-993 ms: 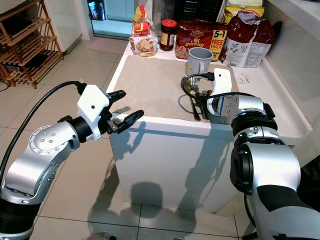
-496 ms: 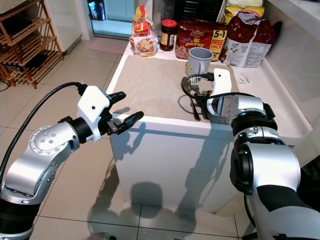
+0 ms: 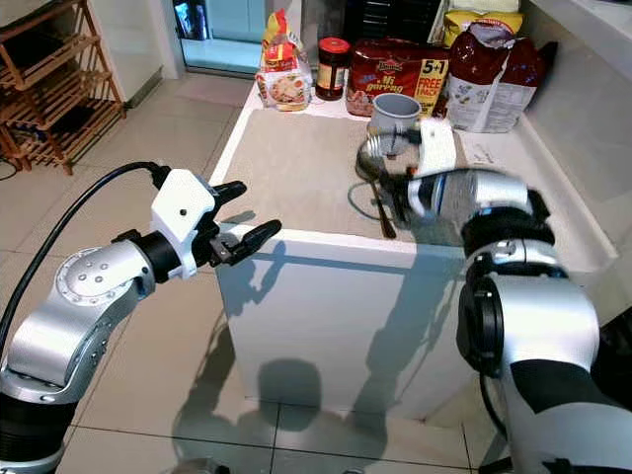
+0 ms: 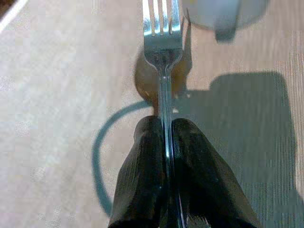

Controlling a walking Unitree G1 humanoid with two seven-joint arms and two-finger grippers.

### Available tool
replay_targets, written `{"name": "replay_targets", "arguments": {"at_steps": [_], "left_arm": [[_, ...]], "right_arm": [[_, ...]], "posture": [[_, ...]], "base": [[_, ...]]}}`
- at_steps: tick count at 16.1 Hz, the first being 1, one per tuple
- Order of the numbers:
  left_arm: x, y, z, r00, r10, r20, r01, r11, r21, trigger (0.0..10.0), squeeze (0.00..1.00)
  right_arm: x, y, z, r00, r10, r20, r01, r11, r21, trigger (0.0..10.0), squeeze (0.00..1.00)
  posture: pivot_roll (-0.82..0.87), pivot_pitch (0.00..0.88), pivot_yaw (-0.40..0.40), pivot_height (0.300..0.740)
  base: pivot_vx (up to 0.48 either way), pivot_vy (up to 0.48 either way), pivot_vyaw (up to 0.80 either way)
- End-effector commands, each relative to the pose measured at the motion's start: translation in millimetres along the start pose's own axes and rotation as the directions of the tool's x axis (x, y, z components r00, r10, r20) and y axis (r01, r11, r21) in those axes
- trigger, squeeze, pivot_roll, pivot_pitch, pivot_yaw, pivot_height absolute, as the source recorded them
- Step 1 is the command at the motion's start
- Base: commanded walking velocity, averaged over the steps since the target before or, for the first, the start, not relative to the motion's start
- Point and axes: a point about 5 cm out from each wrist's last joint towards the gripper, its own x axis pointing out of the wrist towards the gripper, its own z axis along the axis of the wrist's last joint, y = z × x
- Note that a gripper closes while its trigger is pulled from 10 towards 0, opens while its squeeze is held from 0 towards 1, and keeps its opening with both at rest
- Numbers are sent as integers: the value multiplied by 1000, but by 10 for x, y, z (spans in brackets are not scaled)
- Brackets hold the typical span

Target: Setting the table

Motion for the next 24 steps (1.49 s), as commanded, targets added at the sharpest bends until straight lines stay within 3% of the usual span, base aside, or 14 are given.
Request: {"name": "replay_targets", "arguments": {"at_steps": [1,5,6,9,12,15,16,18,21,24], "left_arm": [[8,5,57,1000,-7,11,7,1000,14,10000,0],[8,16,68,1000,-4,16,3,1000,18,10000,0],[8,63,84,998,55,34,-56,998,24,10000,0],[-2,189,47,975,218,40,-218,976,9,10000,0],[-18,227,64,957,284,58,-283,959,-26,10000,0],[14,253,96,932,354,83,-350,935,-55,10000,0],[25,234,122,926,363,99,-358,931,-68,10000,0],[32,167,151,925,357,128,-346,933,-103,10000,0],[43,101,137,935,330,130,-316,942,-116,10000,0],[51,82,158,936,321,143,-304,944,-127,10000,0]], "right_arm": [[-59,6,122,1000,9,24,-9,1000,-29,0,0],[-102,17,185,999,23,48,-21,998,-52,0,0],[-154,101,295,979,98,177,-78,990,-114,0,0],[-297,288,265,877,204,434,-113,967,-227,0,0],[-542,433,74,755,234,612,-126,968,-216,0,0],[-763,476,-92,649,137,748,23,979,-200,0,0],[-839,481,-150,598,81,797,72,985,-155,0,0],[-986,487,-237,516,34,856,227,958,-175,0,0],[-1089,486,-402,448,0,894,369,911,-185,0,0],[-1122,471,-478,417,-39,908,383,913,-136,0,0]], "posture": [[93,0,-42,740],[94,0,-45,740],[93,0,-49,740],[89,0,-50,740],[75,0,-49,740],[69,0,-50,740],[71,0,-54,740],[69,0,-56,740],[64,0,-54,740],[63,4,-51,740]], "base": [[0,0,0],[0,0,0],[0,0,0],[0,0,0],[0,0,0],[0,0,0],[0,0,0],[0,0,0],[0,0,0],[0,0,0]]}}
